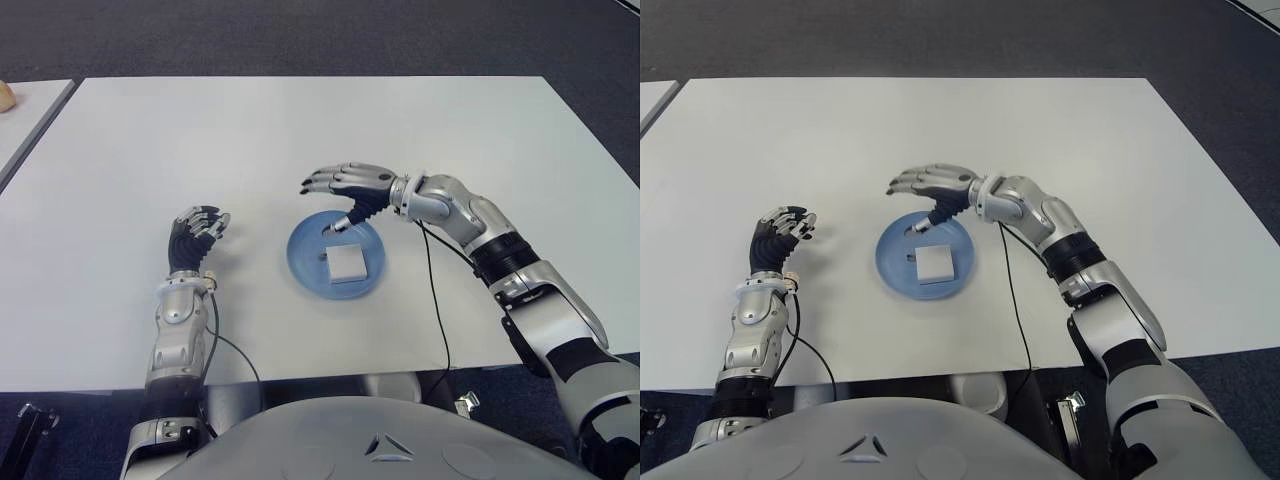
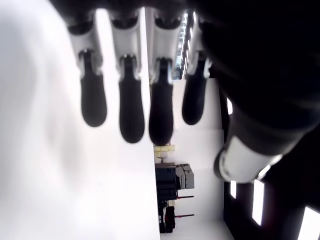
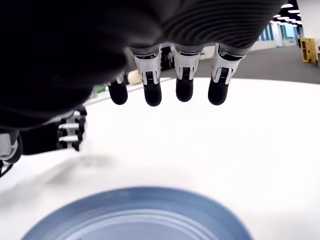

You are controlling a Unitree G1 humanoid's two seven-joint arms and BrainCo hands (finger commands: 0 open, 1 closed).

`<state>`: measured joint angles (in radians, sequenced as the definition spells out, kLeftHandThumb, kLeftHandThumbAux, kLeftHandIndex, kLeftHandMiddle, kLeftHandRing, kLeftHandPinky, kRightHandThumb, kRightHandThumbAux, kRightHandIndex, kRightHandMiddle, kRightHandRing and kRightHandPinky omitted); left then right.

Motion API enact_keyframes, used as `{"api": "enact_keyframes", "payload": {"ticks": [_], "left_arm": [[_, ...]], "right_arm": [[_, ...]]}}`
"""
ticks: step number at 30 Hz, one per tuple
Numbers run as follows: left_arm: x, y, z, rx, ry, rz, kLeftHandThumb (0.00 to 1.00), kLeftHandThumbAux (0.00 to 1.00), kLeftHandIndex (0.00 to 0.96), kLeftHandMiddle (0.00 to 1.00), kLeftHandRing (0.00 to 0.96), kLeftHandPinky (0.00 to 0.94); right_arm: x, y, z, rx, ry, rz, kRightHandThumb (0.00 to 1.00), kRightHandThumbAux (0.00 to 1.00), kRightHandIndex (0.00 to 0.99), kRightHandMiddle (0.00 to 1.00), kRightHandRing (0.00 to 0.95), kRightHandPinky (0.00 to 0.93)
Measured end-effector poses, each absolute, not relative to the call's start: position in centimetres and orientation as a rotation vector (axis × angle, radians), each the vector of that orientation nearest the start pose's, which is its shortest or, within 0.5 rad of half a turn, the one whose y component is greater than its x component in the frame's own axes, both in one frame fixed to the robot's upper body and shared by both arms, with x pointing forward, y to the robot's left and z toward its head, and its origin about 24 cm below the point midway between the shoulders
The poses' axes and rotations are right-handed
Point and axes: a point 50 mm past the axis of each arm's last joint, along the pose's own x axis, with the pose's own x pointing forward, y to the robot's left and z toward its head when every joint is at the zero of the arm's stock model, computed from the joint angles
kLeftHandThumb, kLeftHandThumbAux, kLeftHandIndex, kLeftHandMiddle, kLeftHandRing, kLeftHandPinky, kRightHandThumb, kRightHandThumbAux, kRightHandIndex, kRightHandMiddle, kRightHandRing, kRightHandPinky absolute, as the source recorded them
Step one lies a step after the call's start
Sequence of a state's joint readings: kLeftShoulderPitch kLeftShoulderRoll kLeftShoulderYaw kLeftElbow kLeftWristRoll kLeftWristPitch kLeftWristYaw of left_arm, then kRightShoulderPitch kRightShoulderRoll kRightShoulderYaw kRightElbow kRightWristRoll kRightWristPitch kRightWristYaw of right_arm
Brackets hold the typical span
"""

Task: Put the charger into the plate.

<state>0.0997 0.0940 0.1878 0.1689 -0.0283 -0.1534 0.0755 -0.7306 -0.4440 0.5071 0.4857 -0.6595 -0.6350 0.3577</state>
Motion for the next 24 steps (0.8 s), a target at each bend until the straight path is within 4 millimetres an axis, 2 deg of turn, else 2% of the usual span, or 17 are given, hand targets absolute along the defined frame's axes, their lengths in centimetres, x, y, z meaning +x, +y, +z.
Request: {"api": "enact_keyframes", "payload": {"ticks": [11,18,20,24], "left_arm": [[21.9,22.6,-0.2,0.076,0.109,0.295,0.704,0.722,0.429,0.529,0.529,0.511],[22.0,22.6,-0.5,0.074,0.116,0.297,0.704,0.722,0.429,0.521,0.523,0.511],[22.0,22.6,-0.5,0.073,0.114,0.298,0.704,0.722,0.429,0.520,0.522,0.510],[22.1,22.6,-0.6,0.072,0.113,0.297,0.704,0.722,0.429,0.519,0.523,0.515]], "right_arm": [[34.1,-7.5,16.2,-1.280,-0.641,0.827,0.000,0.361,0.000,0.000,0.000,0.000],[34.9,-7.8,16.9,-1.219,-0.577,0.735,0.013,0.528,0.000,0.000,0.000,0.000],[35.0,-8.3,17.3,-1.199,-0.558,0.673,0.052,0.587,0.000,0.000,0.000,0.010],[34.9,-9.4,18.1,-1.142,-0.538,0.539,0.118,0.627,0.000,0.000,0.000,0.035]]}}
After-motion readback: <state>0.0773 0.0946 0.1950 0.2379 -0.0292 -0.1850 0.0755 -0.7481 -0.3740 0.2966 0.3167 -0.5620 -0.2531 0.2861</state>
